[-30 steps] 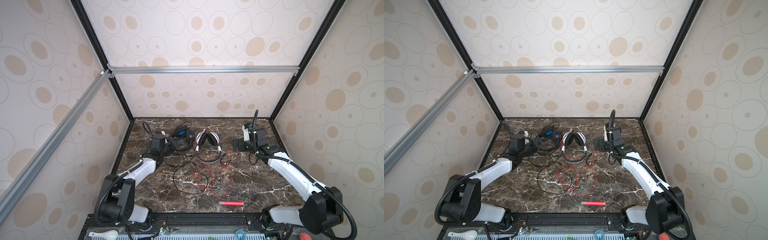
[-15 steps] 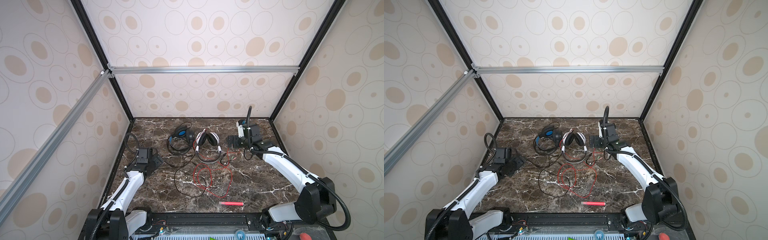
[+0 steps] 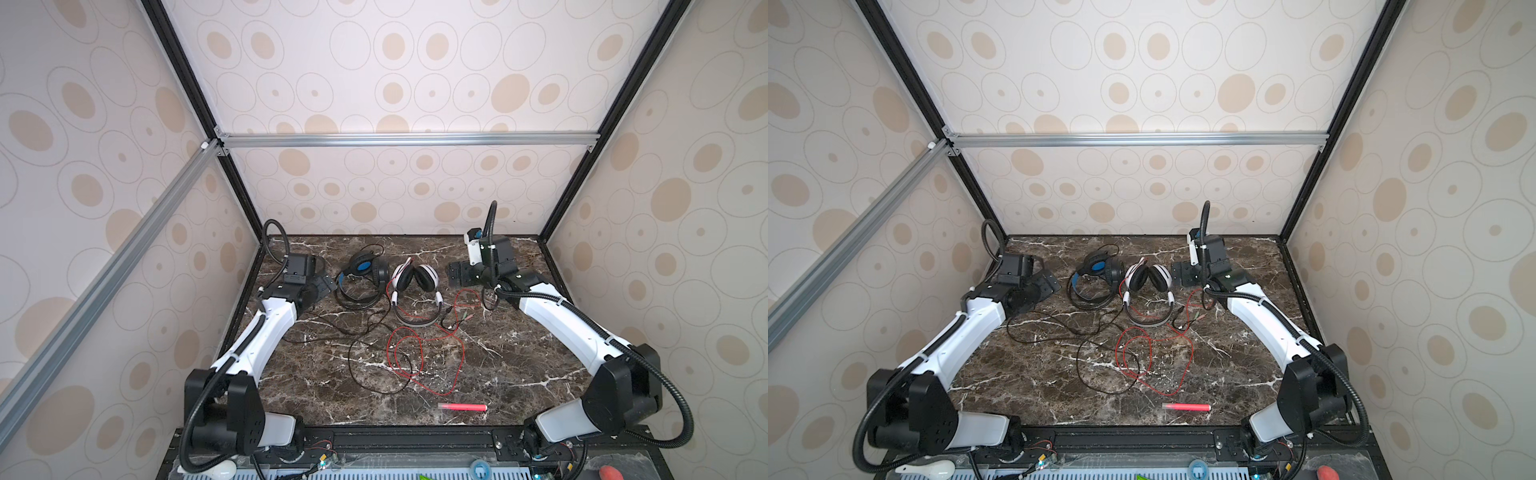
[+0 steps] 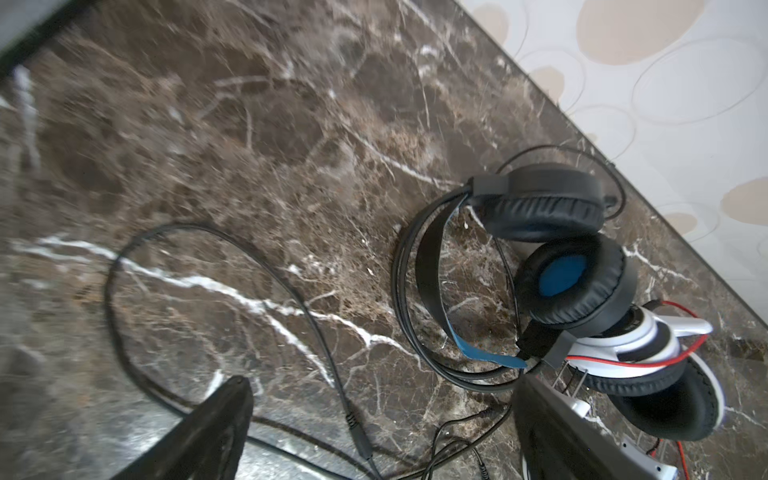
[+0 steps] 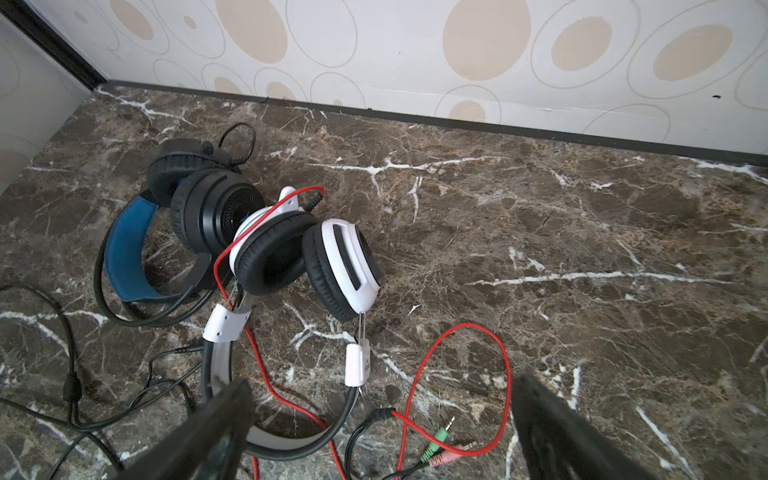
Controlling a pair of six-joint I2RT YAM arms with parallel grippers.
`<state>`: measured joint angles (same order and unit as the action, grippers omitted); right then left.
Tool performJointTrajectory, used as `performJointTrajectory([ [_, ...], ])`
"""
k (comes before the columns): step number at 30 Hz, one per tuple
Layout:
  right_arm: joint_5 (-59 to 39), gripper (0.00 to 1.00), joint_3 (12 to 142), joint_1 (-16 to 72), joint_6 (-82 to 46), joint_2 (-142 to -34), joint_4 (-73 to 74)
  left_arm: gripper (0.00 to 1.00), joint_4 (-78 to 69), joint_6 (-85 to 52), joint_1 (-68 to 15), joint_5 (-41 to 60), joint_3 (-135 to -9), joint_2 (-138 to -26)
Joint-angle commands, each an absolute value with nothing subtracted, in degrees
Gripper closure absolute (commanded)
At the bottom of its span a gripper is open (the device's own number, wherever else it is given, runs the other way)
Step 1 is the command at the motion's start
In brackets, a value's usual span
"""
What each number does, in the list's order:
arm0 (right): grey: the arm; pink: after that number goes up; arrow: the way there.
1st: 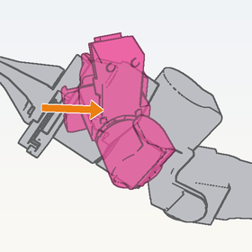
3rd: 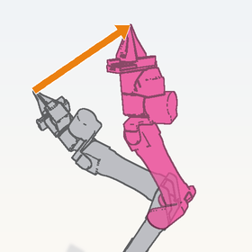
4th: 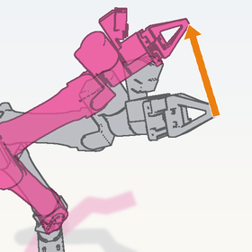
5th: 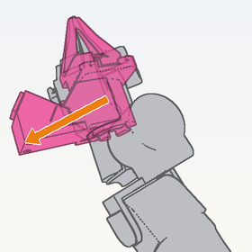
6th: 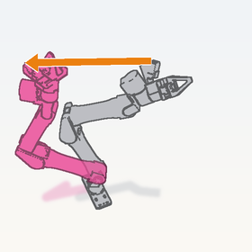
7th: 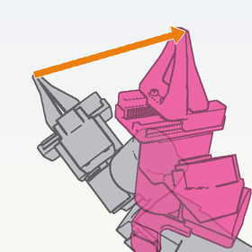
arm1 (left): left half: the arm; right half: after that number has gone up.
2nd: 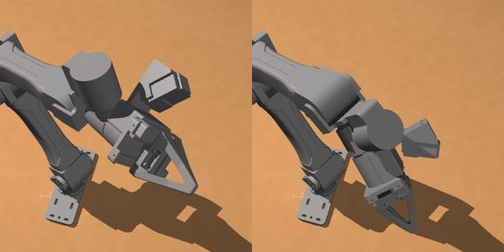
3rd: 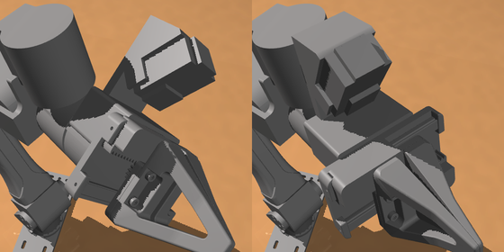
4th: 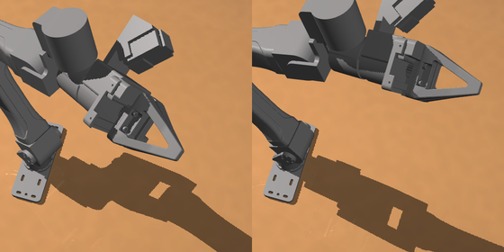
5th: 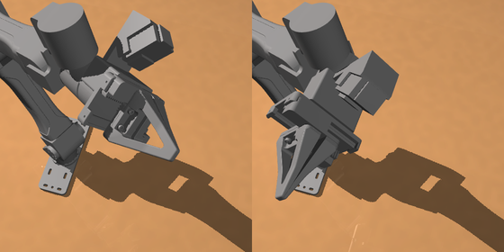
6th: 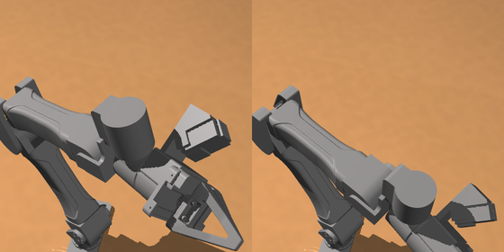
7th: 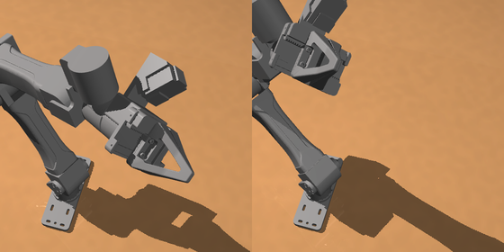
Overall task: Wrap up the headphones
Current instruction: 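Grasp the black headset's headband with the left gripper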
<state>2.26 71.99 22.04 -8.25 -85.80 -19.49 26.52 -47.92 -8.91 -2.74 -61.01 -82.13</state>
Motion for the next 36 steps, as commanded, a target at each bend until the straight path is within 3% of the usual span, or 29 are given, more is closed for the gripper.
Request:
performJointTrajectory([
  [1,2.2,0.00,75.1,23.2,-5.9,-87.7,-23.1,0.02,23.2,-52.4,-11.1,-2.0,-64.2,-88.2],
  [11,2.8,0.00,76.3,24.5,-3.8,-89.5,-25.4,0.10,21.2,-55.9,-14.3,-1.0,-70.2,-104.6],
  [24,3.3,0.00,76.0,24.6,-2.8,-89.7,-24.1,0.37,22.6,-61.0,-16.4,-3.9,-71.4,-111.7],
  [29,4.2,0.00,76.3,24.5,-2.1,-88.9,-24.1,0.66,20.8,-60.4,-16.4,-4.1,-71.0,-112.7],
  [33,5.1,0.00,76.3,24.5,-1.7,-87.5,-24.8,0.95,20.4,-58.3,-16.2,-5.0,-71.9,-112.5],
  [34,5.1,0.00,76.3,24.6,-1.6,-87.2,-25.0,1.00,20.7,-57.5,-16.0,-5.3,-72.2,-112.4],
  [36,5.1,0.00,76.3,24.8,-1.2,-86.2,-25.8,1.00,21.5,-54.8,-15.3,-6.4,-73.7,-112.3],
])
